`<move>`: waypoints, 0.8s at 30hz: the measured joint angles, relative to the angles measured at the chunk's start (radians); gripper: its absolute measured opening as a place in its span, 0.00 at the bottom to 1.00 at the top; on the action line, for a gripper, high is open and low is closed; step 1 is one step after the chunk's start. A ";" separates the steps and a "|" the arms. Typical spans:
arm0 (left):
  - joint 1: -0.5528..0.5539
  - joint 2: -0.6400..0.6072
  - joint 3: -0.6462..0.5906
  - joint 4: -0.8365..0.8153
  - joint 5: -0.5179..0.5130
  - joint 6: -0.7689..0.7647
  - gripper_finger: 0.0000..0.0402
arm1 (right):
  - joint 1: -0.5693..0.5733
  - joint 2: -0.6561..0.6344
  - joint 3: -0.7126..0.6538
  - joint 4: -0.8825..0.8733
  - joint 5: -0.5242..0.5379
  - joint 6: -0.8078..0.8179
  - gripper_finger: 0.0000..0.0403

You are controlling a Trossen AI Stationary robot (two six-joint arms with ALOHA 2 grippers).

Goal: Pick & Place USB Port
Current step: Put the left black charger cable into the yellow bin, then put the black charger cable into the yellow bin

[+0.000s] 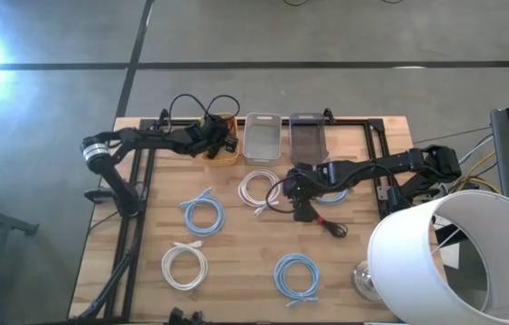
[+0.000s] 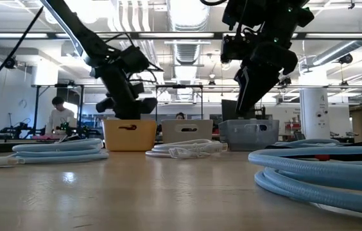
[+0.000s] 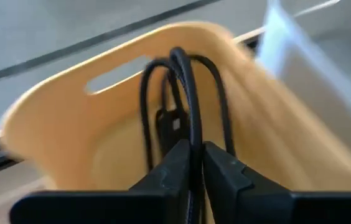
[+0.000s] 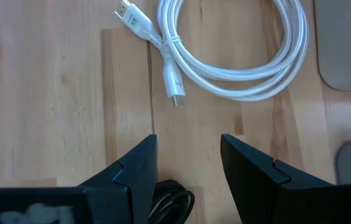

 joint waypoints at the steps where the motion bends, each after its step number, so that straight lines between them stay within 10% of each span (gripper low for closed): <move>1: 0.001 0.003 0.007 -0.031 -0.020 -0.001 0.14 | 0.000 0.000 -0.002 0.000 0.000 0.000 0.43; 24: -0.019 -0.275 0.022 -0.229 0.112 0.023 0.34 | 0.040 0.000 -0.053 -0.032 -0.009 0.218 0.43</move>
